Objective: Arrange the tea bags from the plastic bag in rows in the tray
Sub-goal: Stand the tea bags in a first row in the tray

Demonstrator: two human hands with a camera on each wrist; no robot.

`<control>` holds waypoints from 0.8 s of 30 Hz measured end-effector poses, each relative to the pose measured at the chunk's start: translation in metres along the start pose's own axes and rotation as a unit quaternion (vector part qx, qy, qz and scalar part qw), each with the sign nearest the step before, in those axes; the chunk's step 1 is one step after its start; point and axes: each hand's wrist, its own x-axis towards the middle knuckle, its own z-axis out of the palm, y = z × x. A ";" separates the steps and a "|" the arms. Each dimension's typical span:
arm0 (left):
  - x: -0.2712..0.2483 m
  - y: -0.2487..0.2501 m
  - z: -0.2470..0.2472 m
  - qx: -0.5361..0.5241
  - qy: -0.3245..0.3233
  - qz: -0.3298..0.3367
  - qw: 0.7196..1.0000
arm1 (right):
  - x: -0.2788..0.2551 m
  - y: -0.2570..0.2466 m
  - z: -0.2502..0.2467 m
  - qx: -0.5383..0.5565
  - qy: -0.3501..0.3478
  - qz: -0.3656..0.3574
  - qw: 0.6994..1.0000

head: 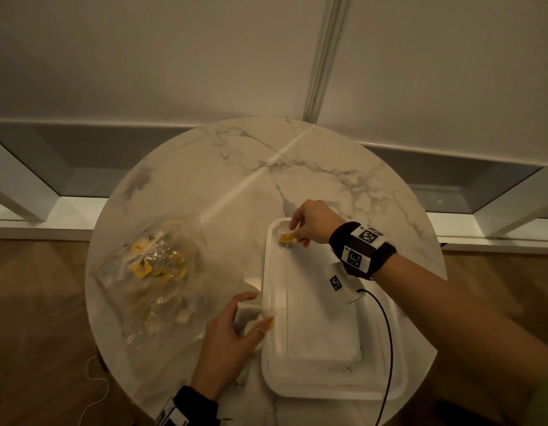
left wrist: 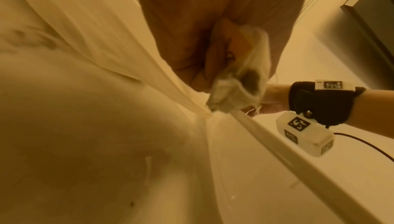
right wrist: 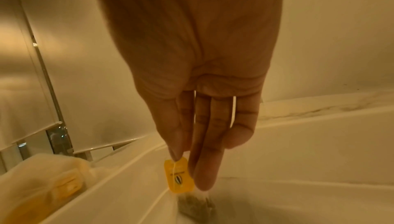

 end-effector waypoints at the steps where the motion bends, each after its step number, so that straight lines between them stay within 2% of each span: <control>1: 0.000 0.000 -0.001 0.002 0.001 0.001 1.000 | 0.000 0.000 0.002 -0.012 0.000 -0.002 1.000; 4: 0.001 -0.002 -0.003 0.011 -0.001 0.008 1.000 | 0.000 -0.003 0.007 -0.075 0.004 0.002 0.997; 8: 0.003 0.001 -0.003 -0.002 0.002 0.010 1.000 | 0.004 -0.007 0.005 -0.151 0.042 -0.006 0.988; 14: 0.006 0.006 -0.006 -0.047 -0.002 0.009 0.999 | -0.002 -0.009 0.000 -0.167 0.048 -0.005 0.985; 18: 0.007 0.017 -0.006 -0.086 -0.017 0.014 0.996 | -0.035 -0.014 -0.006 -0.084 0.078 -0.056 0.992; 21: 0.011 0.023 -0.003 -0.107 -0.022 0.020 0.994 | -0.081 -0.030 -0.001 0.082 -0.006 -0.124 0.989; 24: 0.017 0.025 0.005 -0.123 -0.017 0.010 0.992 | -0.110 -0.034 0.015 0.141 -0.086 -0.138 0.977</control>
